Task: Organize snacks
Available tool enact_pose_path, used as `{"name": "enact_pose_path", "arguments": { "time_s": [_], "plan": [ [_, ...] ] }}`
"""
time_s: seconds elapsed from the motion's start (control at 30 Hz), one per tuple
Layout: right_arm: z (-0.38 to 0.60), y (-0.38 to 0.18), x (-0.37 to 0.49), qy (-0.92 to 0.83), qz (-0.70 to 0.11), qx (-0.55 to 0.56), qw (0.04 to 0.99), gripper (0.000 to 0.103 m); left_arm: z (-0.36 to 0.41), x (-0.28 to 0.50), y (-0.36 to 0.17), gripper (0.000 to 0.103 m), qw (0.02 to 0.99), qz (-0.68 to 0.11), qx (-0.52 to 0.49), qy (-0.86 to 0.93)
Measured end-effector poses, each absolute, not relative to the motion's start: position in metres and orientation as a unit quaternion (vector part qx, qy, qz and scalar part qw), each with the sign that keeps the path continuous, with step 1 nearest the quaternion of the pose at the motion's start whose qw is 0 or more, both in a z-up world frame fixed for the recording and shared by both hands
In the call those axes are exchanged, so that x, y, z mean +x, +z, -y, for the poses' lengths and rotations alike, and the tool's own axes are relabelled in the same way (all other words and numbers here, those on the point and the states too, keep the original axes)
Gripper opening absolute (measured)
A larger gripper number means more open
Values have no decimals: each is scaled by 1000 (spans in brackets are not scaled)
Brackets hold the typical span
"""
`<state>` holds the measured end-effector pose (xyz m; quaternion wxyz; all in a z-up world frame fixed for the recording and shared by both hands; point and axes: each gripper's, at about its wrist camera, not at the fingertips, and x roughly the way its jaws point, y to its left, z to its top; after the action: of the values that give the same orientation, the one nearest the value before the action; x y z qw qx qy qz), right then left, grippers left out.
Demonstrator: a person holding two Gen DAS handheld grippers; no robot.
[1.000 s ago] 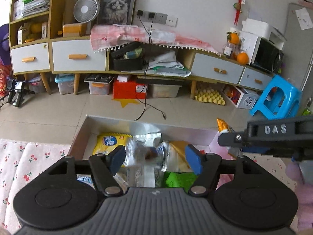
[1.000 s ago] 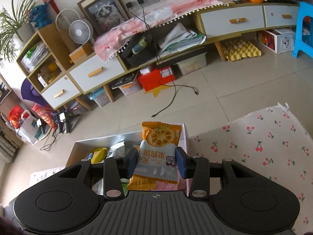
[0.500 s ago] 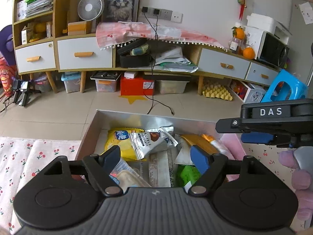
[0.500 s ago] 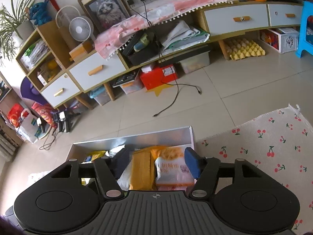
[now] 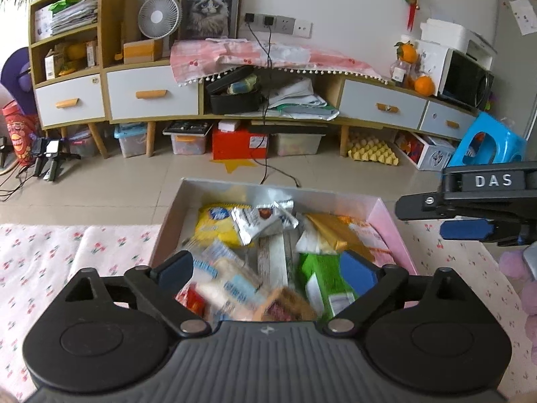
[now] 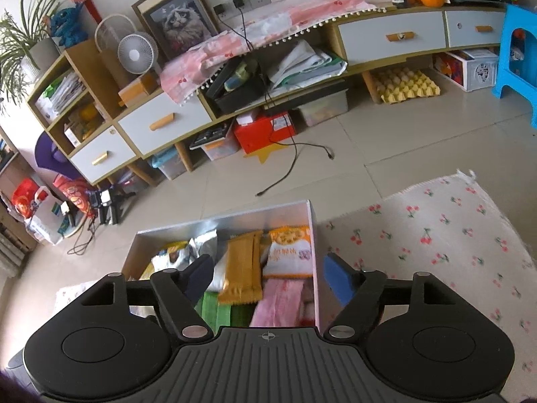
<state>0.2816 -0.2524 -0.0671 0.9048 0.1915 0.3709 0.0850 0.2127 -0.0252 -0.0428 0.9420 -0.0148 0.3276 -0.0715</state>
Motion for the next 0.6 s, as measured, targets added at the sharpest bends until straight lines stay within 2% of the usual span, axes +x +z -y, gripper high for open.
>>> {"name": "enact_pose_path", "arguments": {
  "time_s": [0.17, 0.6],
  "plan": [
    [256, -61, 252, 82, -375, 191, 904, 80, 22, 190, -36, 99, 938, -341, -14, -58],
    [256, -55, 168, 92, -395, 178, 896, 84, 15, 127, -22, 102, 925, -377, 15, -32]
  ]
}}
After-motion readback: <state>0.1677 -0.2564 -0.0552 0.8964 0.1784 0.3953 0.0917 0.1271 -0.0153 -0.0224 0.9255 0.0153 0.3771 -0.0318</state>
